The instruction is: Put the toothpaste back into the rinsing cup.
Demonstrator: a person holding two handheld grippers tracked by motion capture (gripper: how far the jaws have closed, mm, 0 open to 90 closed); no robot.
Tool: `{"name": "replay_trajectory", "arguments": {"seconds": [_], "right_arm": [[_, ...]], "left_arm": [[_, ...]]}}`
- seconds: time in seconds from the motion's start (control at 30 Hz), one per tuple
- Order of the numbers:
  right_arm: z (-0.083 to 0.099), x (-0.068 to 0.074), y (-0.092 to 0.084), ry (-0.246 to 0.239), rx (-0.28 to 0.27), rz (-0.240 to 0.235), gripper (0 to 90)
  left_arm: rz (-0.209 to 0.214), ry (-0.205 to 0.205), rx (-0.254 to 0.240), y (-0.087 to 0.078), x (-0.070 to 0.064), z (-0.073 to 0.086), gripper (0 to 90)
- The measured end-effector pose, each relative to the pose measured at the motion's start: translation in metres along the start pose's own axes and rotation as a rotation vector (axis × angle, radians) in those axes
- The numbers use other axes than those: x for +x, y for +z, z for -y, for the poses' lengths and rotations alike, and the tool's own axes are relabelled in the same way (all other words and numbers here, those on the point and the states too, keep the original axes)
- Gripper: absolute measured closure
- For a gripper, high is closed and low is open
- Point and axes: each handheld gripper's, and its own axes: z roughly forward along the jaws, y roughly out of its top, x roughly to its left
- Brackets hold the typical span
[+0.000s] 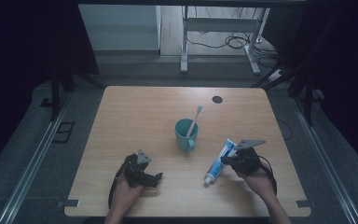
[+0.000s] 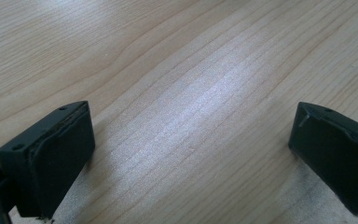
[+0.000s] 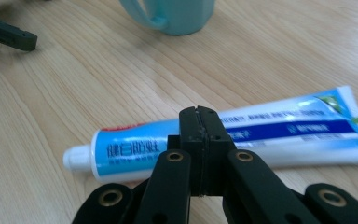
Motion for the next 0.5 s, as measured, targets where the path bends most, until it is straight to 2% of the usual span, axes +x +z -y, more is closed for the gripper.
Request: {"name": "replay_trajectory", "arguments": {"seconds": [0.5], "right_arm": [[-0.009, 0.019, 0.037, -0.023, 0.055, -0.071, 85.6]], "left_arm": [[0.000, 0.000, 0.000, 0.000, 0.000, 0.000, 0.3]]}}
